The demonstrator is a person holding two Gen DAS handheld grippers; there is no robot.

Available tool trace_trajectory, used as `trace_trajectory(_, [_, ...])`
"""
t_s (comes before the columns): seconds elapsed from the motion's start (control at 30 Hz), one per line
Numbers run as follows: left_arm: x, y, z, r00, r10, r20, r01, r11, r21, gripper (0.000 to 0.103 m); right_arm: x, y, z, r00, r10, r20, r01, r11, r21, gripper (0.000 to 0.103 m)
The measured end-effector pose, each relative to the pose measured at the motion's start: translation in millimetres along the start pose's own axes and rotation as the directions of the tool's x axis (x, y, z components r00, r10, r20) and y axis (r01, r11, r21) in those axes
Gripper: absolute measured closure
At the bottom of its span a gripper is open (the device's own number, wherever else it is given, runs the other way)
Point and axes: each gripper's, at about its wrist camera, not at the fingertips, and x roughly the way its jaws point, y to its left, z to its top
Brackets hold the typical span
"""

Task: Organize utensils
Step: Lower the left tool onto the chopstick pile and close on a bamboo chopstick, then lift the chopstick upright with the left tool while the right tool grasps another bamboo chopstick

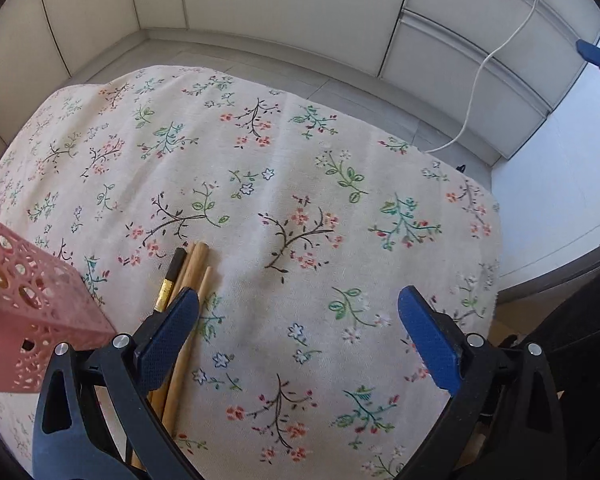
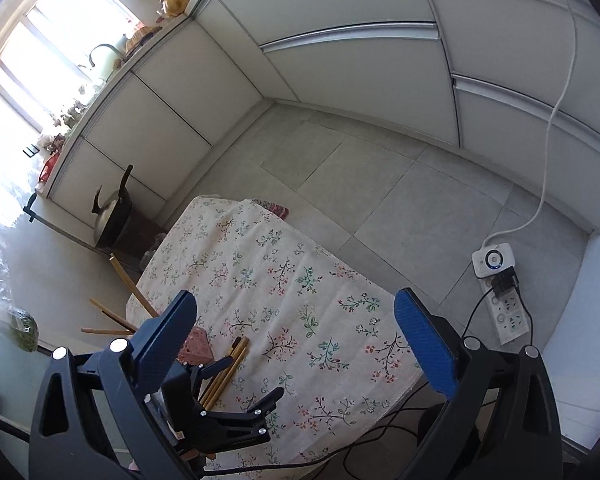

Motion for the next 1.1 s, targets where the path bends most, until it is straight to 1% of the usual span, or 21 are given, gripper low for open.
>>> trace_trajectory(0.1, [6.1, 4.8, 0.8, 1.000, 0.015, -0.013, -0.016, 1.000, -0.015, 0.007, 0.8, -3.4, 0.8, 1.000, 0.009, -0.012, -0.009, 1.000, 0.015, 0.007])
trace_trajectory(0.3, [17.9, 10.9, 2.7, 0.999, -0.003, -0.047, 0.002, 1.000, -0.024, 0.008, 6.1, -7.2, 1.0, 0.999, 0.018, -0.040, -0.016, 0.999, 0.037, 0.007])
trace_trajectory(0.33, [20.9, 11.9, 3.3, 0.998, -0.002, -0.063, 0.000, 1.000, -0.028, 0.008, 7.3, -7.4, 0.9, 0.999, 0.018, -0.045, -0.016, 0.999, 0.038, 0.007])
trace_trajectory(0.43, [25.6, 11.0, 5.4, 0.995, 0.036, -0.089, -0.039, 0.999, -0.030, 0.012, 10.9, -8.7, 0.6, 0.998, 0.014, -0.060, -0.012, 0.999, 0.044, 0.007])
trace_trajectory(0.47, [26.1, 10.3, 6.1, 0.994, 0.059, -0.097, -0.062, 0.998, -0.029, 0.017, 12.5, -9.7, 0.8, 0.998, 0.013, -0.067, -0.010, 0.999, 0.048, 0.007])
trace_trajectory(0.5, [26.0, 9.9, 6.9, 0.991, 0.090, -0.104, -0.093, 0.995, -0.030, 0.025, 13.9, -10.4, 0.8, 0.997, 0.014, -0.073, -0.010, 0.999, 0.053, 0.007])
trace_trajectory(0.53, [24.3, 9.7, 7.1, 0.988, 0.111, -0.106, -0.116, 0.993, -0.039, 0.030, 15.3, -11.2, 0.6, 0.997, 0.014, -0.080, -0.009, 0.998, 0.060, 0.007])
trace_trajectory(0.57, [22.5, 9.4, 7.0, 0.987, 0.120, -0.106, -0.125, 0.991, -0.047, 0.039, 16.7, -13.2, 0.4, 0.996, 0.016, -0.087, -0.010, 0.998, 0.069, 0.007])
trace_trajectory(0.6, [20.4, 8.6, 6.5, 0.987, 0.125, -0.105, -0.131, 0.990, -0.051, 0.051, 18.3, -14.5, 0.3, 0.995, 0.019, -0.095, -0.012, 0.997, 0.079, 0.007])
trace_trajectory(0.63, [18.4, 7.8, 5.6, 0.986, 0.131, -0.105, -0.138, 0.989, -0.055, 0.057, 20.1, -16.1, 0.0, 0.994, 0.023, -0.102, -0.014, 0.996, 0.089, 0.007])
trace_trajectory(0.67, [16.6, 6.7, 4.3, 0.984, 0.147, -0.105, -0.154, 0.986, -0.062, 0.070, 22.0, -17.4, -0.6, 0.993, 0.028, -0.113, -0.017, 0.995, 0.101, 0.007])
trace_trajectory(0.7, [15.4, 5.3, 2.7, 0.981, 0.164, -0.105, -0.172, 0.983, -0.069, 0.079, 23.9, -18.3, -1.1, 0.992, 0.034, -0.123, -0.020, 0.994, 0.110, 0.007])
trace_trajectory(0.73, [14.6, 3.4, 0.7, 0.978, 0.180, -0.108, -0.189, 0.979, -0.075, 0.085, 25.9, -18.6, -1.9, 0.990, 0.040, -0.133, -0.024, 0.993, 0.117, 0.007])
trace_trajectory(0.87, [5.9, -2.5, -18.4, 0.973, 0.206, -0.106, -0.218, 0.969, -0.116, 0.099, 36.4, -17.8, -7.4, 0.983, 0.059, -0.174, -0.034, 0.989, 0.143, 0.007])
trace_trajectory(0.93, [-3.1, -6.8, -31.0, 0.975, 0.198, -0.103, -0.212, 0.966, -0.146, 0.099, 43.2, -15.5, -10.5, 0.979, 0.061, -0.195, -0.033, 0.989, 0.143, 0.007])
trace_trajectory(0.97, [-8.7, -11.6, -34.4, 0.973, 0.208, -0.104, -0.222, 0.963, -0.150, 0.099, 47.9, -13.8, -12.6, 0.976, 0.059, -0.208, -0.029, 0.989, 0.143, 0.007])
trace_trajectory(1.0, [-17.4, -15.2, -38.9, 0.967, 0.234, -0.099, -0.247, 0.959, -0.143, 0.099, 53.3, -12.4, -15.1, 0.973, 0.059, -0.223, -0.025, 0.988, 0.150, 0.007])
trace_trajectory(1.07, [-43.7, -18.2, -46.6, 0.968, 0.241, -0.072, -0.250, 0.952, -0.178, 0.099, 66.9, -9.7, -21.4, 0.962, 0.074, -0.261, -0.028, 0.984, 0.176, 0.007])
trace_trajectory(1.1, [-61.2, -17.8, -51.3, 0.969, 0.244, -0.047, -0.248, 0.945, -0.211, 0.099, 76.3, -7.1, -26.0, 0.954, 0.083, -0.288, -0.028, 0.982, 0.188, 0.007])
